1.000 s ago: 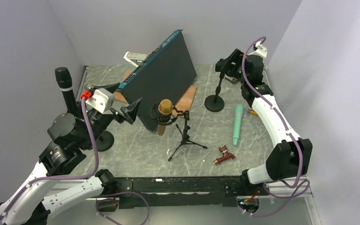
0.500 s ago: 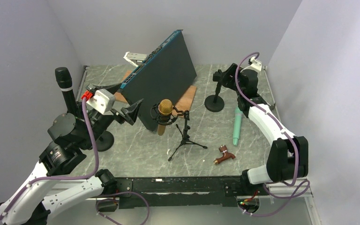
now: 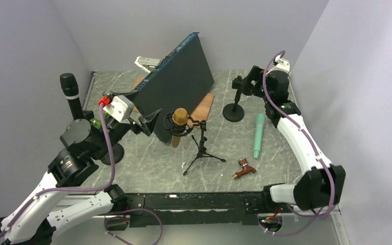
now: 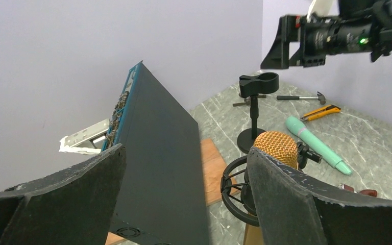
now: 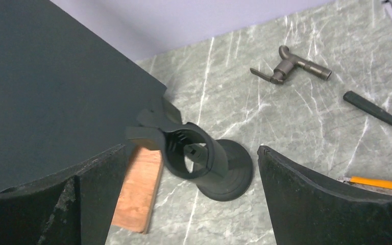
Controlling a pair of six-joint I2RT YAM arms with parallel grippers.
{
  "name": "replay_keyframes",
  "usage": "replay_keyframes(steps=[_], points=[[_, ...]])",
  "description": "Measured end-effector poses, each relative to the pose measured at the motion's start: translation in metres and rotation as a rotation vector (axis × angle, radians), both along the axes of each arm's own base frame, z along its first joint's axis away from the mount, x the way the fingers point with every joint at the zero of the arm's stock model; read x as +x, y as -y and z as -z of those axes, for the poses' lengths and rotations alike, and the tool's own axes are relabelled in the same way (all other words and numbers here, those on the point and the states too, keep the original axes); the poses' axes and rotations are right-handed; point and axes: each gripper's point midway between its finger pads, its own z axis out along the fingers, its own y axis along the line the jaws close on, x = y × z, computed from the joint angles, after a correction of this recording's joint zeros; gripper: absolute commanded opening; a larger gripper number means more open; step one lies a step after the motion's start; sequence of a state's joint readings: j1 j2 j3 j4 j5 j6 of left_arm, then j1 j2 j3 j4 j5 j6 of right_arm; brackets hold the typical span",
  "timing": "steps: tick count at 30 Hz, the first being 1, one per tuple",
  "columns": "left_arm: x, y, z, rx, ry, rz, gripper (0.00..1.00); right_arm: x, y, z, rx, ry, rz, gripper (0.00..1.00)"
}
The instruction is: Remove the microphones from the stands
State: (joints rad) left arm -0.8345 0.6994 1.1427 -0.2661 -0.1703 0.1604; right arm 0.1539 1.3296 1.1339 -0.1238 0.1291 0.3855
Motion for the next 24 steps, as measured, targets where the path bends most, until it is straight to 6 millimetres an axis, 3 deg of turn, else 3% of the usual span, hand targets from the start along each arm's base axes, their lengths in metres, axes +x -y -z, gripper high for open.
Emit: replay_keyframes(steps=[5,9,12,16,21,24], points=[[0.000,0.006,0.003,0.005,-0.010,0.024,0.92,-0.033,0.001,-0.052,0.050,0.098,-0.006,1.00],[-0.002,0.009,0.003,0.000,-0.014,0.044,0.95,-0.061,-0.009,-0.067,0.123,0.150,-0.064,1.00],[-0.004,0.012,0.003,-0.003,-0.018,0.063,0.99,-0.081,-0.020,-0.053,0.178,0.131,-0.120,1.00],[-0.009,0.021,0.004,-0.006,-0.026,0.115,0.99,-0.104,-0.038,-0.020,0.252,0.061,-0.213,1.00],[-0.016,0.040,0.011,0.016,-0.043,0.215,0.99,-0.130,-0.071,0.015,0.284,-0.017,-0.406,1.00],[-0.020,0.049,0.015,0.026,-0.054,0.263,0.99,-0.150,-0.093,0.025,0.271,-0.021,-0.519,1.00]])
